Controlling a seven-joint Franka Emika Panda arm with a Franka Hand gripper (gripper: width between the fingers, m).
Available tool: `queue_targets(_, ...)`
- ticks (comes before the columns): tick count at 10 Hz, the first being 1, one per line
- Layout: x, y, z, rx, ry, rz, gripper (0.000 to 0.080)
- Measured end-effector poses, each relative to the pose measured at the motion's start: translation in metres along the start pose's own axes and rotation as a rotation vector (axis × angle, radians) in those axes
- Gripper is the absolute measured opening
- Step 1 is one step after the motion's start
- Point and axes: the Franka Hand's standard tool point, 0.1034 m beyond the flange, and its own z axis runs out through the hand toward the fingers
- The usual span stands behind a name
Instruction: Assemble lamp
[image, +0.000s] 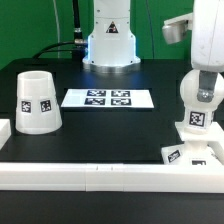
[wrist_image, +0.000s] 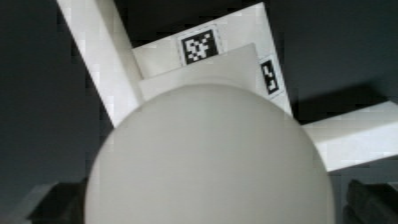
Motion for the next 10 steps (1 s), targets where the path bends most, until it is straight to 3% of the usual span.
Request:
queue_targets(6,-0.0052,0.0009,0.0044,-0.002,-0.017,-0.282,0.0699)
queue_targets(7,-0.0055,0.0011,0.0044,-0.002,-0.017,-0.279,0.0580)
queue_targets(10,-0.0057,0.0012,0.0044,-0.002,-0.017,-0.249,0.0577)
